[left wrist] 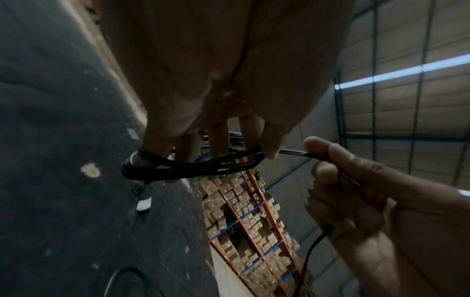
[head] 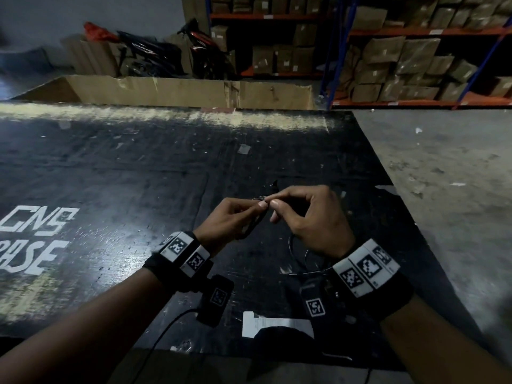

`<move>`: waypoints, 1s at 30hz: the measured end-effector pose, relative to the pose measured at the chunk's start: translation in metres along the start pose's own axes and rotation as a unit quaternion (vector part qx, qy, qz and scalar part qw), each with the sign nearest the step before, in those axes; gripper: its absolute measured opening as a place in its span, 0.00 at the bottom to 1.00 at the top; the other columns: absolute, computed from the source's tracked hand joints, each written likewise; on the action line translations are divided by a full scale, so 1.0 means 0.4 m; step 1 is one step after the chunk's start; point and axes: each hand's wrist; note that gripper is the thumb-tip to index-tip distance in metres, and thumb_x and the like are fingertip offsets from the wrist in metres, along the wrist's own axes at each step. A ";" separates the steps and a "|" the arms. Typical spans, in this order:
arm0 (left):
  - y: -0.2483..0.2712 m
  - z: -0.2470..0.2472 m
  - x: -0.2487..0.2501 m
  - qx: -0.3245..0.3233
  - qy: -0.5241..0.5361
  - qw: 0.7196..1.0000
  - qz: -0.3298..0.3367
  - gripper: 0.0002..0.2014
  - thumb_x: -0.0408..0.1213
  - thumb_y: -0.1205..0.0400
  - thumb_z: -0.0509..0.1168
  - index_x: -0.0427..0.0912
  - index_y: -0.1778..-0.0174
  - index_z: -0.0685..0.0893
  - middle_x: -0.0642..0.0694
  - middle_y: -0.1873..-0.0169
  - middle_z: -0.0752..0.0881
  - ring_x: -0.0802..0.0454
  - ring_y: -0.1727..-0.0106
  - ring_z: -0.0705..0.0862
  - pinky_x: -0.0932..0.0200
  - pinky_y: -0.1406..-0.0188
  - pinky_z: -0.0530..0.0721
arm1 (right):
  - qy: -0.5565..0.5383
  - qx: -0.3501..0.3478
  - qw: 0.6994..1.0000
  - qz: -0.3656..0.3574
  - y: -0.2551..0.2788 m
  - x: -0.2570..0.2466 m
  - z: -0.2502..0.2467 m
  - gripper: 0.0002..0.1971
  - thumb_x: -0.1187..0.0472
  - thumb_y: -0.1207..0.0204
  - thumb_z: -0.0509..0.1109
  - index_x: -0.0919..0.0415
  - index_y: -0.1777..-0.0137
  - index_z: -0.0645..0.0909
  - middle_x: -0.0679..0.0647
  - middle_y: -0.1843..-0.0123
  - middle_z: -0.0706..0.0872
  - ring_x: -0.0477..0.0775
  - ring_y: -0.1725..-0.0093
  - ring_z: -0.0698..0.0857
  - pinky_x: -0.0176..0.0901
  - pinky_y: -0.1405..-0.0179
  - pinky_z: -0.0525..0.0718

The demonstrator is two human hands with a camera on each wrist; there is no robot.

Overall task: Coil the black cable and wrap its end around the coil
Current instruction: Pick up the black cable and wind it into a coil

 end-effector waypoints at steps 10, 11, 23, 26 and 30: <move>-0.005 0.006 0.003 0.049 -0.023 0.998 0.037 0.28 0.53 0.14 0.68 0.26 0.39 0.88 0.39 0.63 0.73 0.49 0.64 0.75 0.51 0.63 0.70 | -0.111 -0.027 0.993 0.011 0.037 0.031 0.003 0.09 0.69 0.18 0.69 0.59 0.42 0.85 0.55 0.61 0.95 0.44 0.73 0.87 0.38 0.66 0.85; -0.008 0.004 0.008 0.055 0.038 0.998 0.023 0.30 0.55 0.16 0.69 0.26 0.38 0.87 0.38 0.54 0.80 0.42 0.57 0.78 0.43 0.58 0.72 | -0.137 -0.035 0.989 0.031 0.045 0.039 0.013 0.09 0.68 0.16 0.68 0.59 0.40 0.84 0.57 0.61 0.95 0.48 0.79 0.81 0.40 0.73 0.80; -0.018 -0.061 0.109 -0.016 0.385 0.921 0.053 0.22 0.52 0.15 0.59 0.59 0.25 0.83 0.41 0.19 0.81 0.28 0.20 0.79 0.16 0.26 0.73 | -0.323 -0.058 0.924 0.199 0.112 0.174 0.065 0.12 0.65 0.16 0.67 0.57 0.44 0.93 0.52 0.77 0.85 0.45 0.83 0.70 0.33 0.84 0.66; -0.006 -0.064 0.125 -0.079 0.425 0.899 0.078 0.21 0.51 0.13 0.57 0.56 0.27 0.85 0.38 0.17 0.77 0.26 0.18 0.76 0.15 0.29 0.74 | -0.305 -0.064 0.922 0.228 0.125 0.198 0.047 0.11 0.63 0.18 0.70 0.59 0.44 0.93 0.52 0.77 0.80 0.50 0.78 0.70 0.33 0.81 0.66; 0.013 -0.033 0.114 -0.180 0.426 0.885 0.062 0.20 0.49 0.11 0.57 0.52 0.25 0.84 0.36 0.14 0.69 0.23 0.14 0.66 0.11 0.24 0.60 | -0.245 -0.099 0.939 0.221 0.102 0.220 0.037 0.12 0.64 0.16 0.67 0.71 0.42 0.90 0.52 0.75 0.81 0.41 0.82 0.71 0.28 0.82 0.69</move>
Point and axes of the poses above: each hand's wrist, its own y-axis away from the middle knuckle, its own z-axis out of the palm, x = y × z
